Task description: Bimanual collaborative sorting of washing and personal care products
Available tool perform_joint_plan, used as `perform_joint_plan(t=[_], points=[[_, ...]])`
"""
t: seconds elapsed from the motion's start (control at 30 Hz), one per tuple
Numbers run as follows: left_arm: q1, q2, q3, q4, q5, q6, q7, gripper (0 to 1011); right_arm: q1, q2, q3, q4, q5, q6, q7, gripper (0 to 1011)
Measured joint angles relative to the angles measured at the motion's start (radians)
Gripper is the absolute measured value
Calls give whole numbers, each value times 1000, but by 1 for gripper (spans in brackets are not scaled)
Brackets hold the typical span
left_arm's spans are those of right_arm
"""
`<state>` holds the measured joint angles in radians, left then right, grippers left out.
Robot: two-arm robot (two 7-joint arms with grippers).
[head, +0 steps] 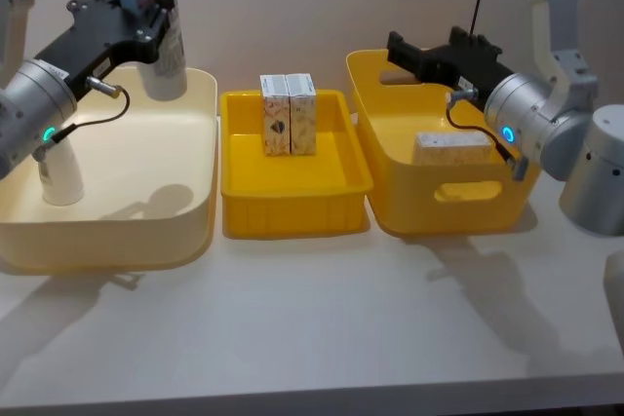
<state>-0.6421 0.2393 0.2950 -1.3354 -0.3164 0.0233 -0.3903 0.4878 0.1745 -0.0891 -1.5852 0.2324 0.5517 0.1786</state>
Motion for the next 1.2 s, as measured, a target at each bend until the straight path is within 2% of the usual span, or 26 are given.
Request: perform_joint_plan(t=[0.43,0.67,1.0,1.2], points=[[11,2,-1,7,-35,4,-10,255,12,4,-28,16,25,0,48,1001],[12,3,1,8,-46,8,-9,255,23,15,-53,28,43,8,94,1001],[1,0,10,23,-56,6,-6,255,47,45,-109,59,63,8,191,1001],[-4,-1,16,29,-62,3,-6,256,70,69,-156,84,73,1,271,1001]])
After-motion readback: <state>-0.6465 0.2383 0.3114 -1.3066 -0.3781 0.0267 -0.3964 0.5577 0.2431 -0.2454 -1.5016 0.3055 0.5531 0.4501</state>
